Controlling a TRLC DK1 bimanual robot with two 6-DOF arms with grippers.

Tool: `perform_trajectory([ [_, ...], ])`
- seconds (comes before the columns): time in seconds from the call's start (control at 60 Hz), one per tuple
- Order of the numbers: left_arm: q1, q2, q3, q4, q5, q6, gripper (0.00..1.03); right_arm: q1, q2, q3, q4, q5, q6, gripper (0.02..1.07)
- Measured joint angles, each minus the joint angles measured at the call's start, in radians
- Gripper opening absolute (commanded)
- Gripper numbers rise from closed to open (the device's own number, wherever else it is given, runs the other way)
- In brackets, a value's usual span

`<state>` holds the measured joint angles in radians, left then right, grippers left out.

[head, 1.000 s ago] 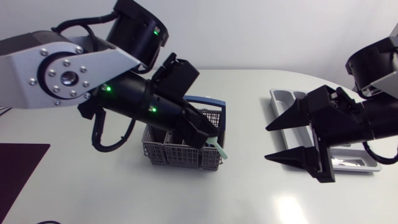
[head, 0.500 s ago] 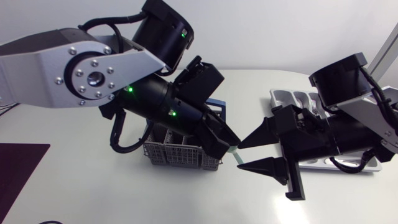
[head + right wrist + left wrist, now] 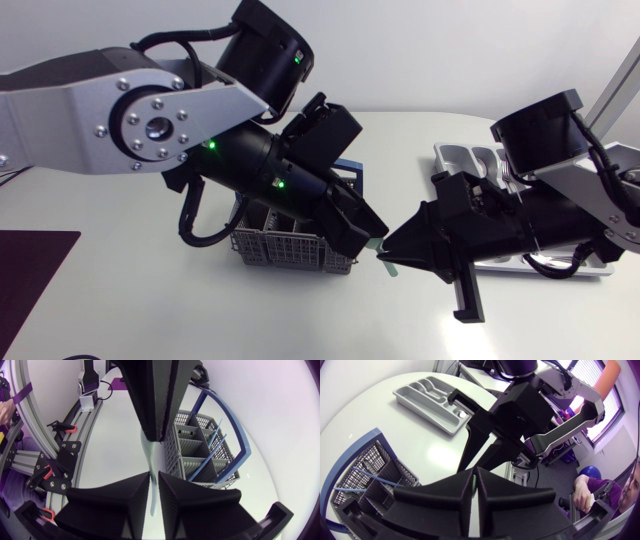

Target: Unload the cutlery basket into the drawer organizer.

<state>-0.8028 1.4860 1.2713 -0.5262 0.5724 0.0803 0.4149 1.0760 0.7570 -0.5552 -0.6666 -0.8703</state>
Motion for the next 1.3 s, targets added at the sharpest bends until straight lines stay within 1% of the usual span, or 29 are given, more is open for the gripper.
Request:
perform_trajectory([
  [0.167,0.000,0.000,0.000,0.000,0.000,0.000,0.06,0.003,0.010,-0.002,0.003,-0.003,0.000,0.13],
  [0.267,0.000,0.000,0.000,-0.003,0.000,0.000,0.10,0.003,0.010,-0.006,0.005,-0.007,0.000,0.12],
  [0.4,0.000,0.000,0.000,-0.004,0.000,0.000,0.10,0.003,0.010,-0.006,0.005,-0.010,0.007,0.10],
  [0.483,0.000,0.000,0.000,-0.004,0.005,0.000,0.14,0.003,0.010,-0.006,0.005,-0.011,0.007,0.10],
  [0.55,0.000,0.000,0.000,-0.003,0.007,0.000,0.22,0.004,0.010,-0.008,0.005,-0.011,0.007,0.10],
  [0.583,0.000,0.000,0.000,-0.003,0.007,0.000,0.29,0.005,0.010,-0.011,0.005,-0.011,0.007,0.10],
  [0.6,0.001,0.000,0.000,-0.003,0.007,0.000,0.31,0.005,0.010,-0.013,0.005,-0.011,0.007,0.10],
  [0.617,0.002,0.000,0.000,-0.003,0.007,0.000,0.40,0.006,0.010,-0.014,0.005,-0.011,0.008,0.10],
  [0.65,0.003,0.000,0.000,-0.003,0.007,0.000,0.49,0.008,0.010,-0.020,0.004,-0.010,0.008,0.10],
  [0.667,0.004,0.000,0.000,-0.004,0.007,0.000,0.53,0.008,0.010,-0.023,0.003,-0.008,0.009,0.10],
  [0.683,0.005,0.000,0.002,-0.004,0.007,0.000,0.54,0.008,0.010,-0.027,0.003,-0.005,0.011,0.10],
  [0.7,0.006,0.000,0.004,-0.004,0.007,0.000,0.60,0.008,0.010,-0.030,0.002,-0.003,0.011,0.10],
  [0.733,0.011,0.000,0.011,-0.004,0.007,0.000,0.67,0.008,0.010,-0.039,0.003,0.001,0.011,0.10],
  [0.817,0.024,0.000,0.039,-0.004,0.006,0.000,0.72,0.008,0.008,-0.058,0.002,0.010,0.011,0.11],
  [0.9,0.051,0.000,0.076,0.000,-0.001,-0.002,0.72,-0.008,0.000,-0.075,-0.005,0.013,0.006,0.11],
  [1.0,0.093,-0.009,0.105,0.010,-0.031,-0.005,0.72,-0.085,-0.018,-0.095,-0.026,0.016,-0.031,0.11],
  [1.067,0.141,-0.022,0.112,0.012,-0.058,-0.009,0.72,-0.202,-0.023,-0.107,-0.055,0.018,-0.093,0.11],
  [1.15,0.178,-0.027,0.111,0.012,-0.088,-0.008,0.71,-0.332,-0.023,-0.116,-0.074,0.032,-0.172,0.11],
  [1.3,0.193,-0.032,0.075,0.015,-0.183,-0.007,0.71,-0.570,-0.014,-0.120,-0.096,0.040,-0.335,0.11],
])
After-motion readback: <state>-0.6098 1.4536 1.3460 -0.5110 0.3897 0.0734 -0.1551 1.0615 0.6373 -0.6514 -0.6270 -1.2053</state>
